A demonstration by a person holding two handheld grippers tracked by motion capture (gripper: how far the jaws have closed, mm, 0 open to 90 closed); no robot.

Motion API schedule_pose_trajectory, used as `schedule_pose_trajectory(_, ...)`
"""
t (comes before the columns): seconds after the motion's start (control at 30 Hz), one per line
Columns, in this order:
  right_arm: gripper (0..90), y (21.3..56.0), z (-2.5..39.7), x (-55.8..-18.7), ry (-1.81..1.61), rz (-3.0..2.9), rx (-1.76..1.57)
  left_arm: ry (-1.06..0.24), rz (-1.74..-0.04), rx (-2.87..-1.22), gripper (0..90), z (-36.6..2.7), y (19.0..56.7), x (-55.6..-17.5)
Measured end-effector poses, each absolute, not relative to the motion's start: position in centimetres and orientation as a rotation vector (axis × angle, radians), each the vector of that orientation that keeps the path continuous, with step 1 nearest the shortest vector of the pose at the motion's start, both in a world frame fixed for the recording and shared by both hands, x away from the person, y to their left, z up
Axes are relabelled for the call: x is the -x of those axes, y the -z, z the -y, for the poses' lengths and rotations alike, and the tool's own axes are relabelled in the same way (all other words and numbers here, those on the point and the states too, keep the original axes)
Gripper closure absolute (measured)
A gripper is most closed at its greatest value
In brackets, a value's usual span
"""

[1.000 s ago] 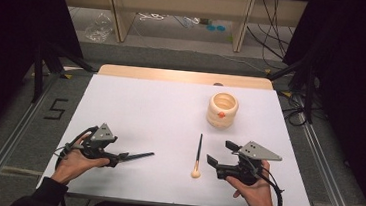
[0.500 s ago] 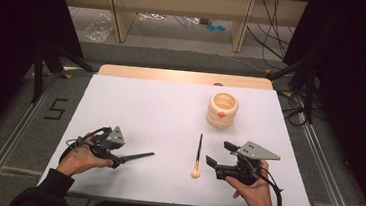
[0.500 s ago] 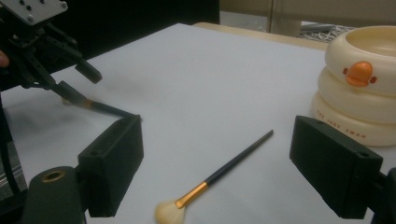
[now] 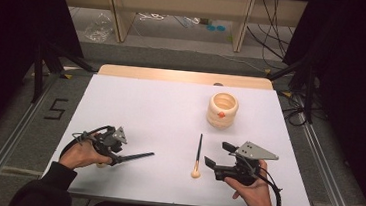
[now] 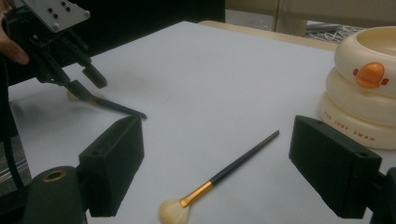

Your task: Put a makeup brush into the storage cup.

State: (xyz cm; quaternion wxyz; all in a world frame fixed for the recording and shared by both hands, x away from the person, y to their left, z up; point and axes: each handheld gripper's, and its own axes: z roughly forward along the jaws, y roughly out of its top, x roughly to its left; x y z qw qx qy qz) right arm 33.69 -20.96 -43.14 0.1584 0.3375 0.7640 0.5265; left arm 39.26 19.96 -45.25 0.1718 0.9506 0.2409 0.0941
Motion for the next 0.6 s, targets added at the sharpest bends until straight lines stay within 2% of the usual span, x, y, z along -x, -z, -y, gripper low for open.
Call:
schedule_pose_trajectory(0.23, 19.8, 43.2, 20.8, -33.7, -1.525, -2.198, -0.939, -0.193, -0.675, -2.768, 65.4, -19.4, 45.8, -39.4)
schedule_pose_trajectory(0.27, 19.8, 43.2, 20.7, -33.7, -1.524, -2.196, -0.938, -0.186, -0.714, -2.75, 65.4, -19.2, 45.9, -39.3)
schedule_pose_trajectory(0.43, 20.2, 43.3, 20.6, -33.7, -1.532, -2.192, -0.929, -0.185, -0.669, -2.822, 70.3, -18.9, 45.9, -39.7)
schedule_pose_trajectory(0.6, 20.4, 43.3, 20.6, -33.7, -1.53, -2.198, -0.929, -0.126, -0.652, -2.872, 72.7, -18.7, 46.0, -40.3)
